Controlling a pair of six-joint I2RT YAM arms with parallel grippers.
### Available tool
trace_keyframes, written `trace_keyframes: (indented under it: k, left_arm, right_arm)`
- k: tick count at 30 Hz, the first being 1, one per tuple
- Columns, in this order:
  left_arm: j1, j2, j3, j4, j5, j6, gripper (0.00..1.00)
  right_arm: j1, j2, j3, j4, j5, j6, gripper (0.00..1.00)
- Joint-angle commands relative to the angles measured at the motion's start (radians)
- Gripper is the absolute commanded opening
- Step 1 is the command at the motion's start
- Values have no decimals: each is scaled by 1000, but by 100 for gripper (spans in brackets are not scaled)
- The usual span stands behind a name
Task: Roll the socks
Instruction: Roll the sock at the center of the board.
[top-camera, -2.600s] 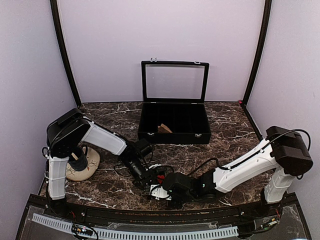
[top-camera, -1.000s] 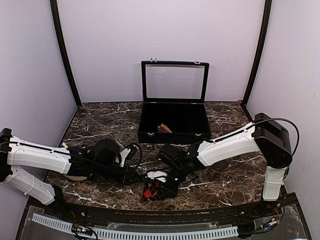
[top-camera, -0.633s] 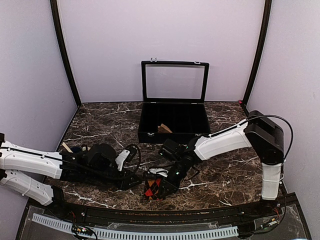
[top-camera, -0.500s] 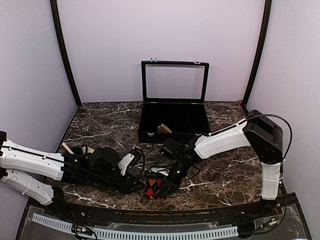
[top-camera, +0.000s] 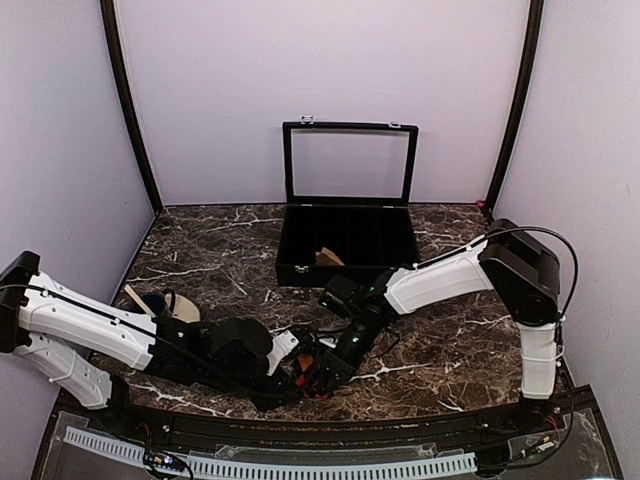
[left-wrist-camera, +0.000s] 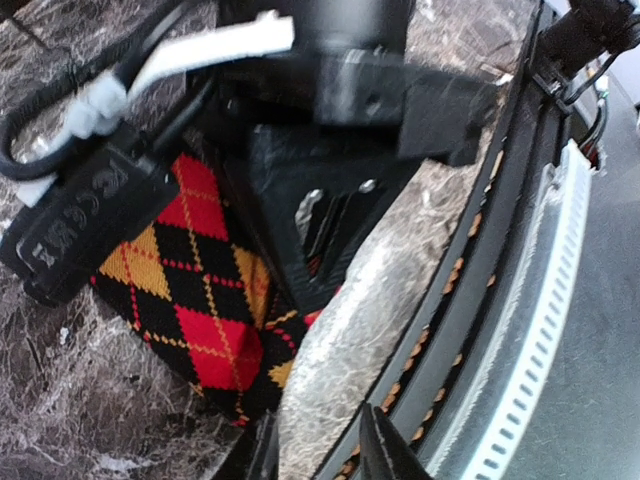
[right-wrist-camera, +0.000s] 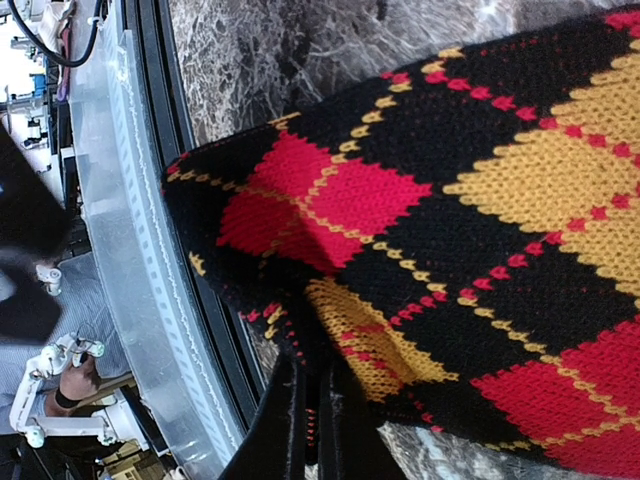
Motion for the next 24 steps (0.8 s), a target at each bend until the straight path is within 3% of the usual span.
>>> trace_keyframes:
  k: [1,9,24]
  left_arm:
    - [-7,35,29,-54,-34,44,32]
    - [-7,67,34,-48,-69,88,40]
    - [-7,124,47,-16,-26,149,40]
  right_arm:
    - [-10,45,-14,-72,80,18,0]
    - [-11,46,-12,-80,76,18,0]
    - [-10,51,4,-93,62,16,0]
